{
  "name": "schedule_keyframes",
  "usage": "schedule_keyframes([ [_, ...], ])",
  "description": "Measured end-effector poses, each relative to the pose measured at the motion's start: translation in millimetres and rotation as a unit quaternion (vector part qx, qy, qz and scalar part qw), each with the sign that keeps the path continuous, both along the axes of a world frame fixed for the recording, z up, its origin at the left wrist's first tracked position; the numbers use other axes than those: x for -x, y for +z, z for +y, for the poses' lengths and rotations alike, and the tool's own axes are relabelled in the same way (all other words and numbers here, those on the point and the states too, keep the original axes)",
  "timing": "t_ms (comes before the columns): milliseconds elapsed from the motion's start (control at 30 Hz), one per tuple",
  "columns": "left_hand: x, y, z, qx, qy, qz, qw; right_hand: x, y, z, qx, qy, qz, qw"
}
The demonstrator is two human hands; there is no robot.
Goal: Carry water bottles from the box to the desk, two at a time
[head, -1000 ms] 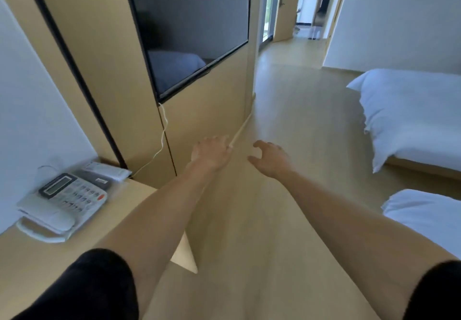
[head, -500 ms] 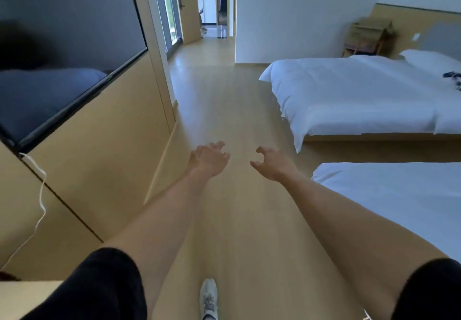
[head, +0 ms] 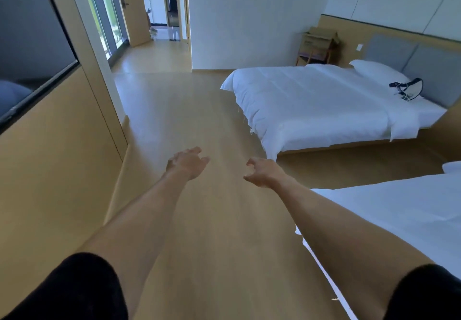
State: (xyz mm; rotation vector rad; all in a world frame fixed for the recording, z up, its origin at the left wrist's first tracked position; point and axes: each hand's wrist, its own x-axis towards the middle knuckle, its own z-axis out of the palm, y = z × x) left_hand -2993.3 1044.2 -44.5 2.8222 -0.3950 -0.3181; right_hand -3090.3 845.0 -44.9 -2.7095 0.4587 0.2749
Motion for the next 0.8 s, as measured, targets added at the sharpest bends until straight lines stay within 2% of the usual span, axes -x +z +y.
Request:
schedule_keyframes([
  [200, -82.1, -5.2, -29.8, 0.002, -0.014, 0.017, 1.0, -79.8, -1.4, -29.1, 0.003, -0.019, 0.02, 1.0],
  [400, -160.2, -13.6, -61.0, 0.011, -0.006, 0.017, 1.0, -168.7, -16.6, -61.8, -0.011, -0.03, 0.003, 0.999],
  [600, -270.5, -17.7, -106.2, -0.009, 0.01, -0.005, 1.0, -293.9, -29.2, -106.5, -0.033, -0.006, -0.029, 0.999],
  [800, -392.5, -3.8, -154.9, -0.051, 0.026, -0.009, 0.998, -427.2, -13.6, -163.5, -0.021, 0.026, -0.028, 0.999],
])
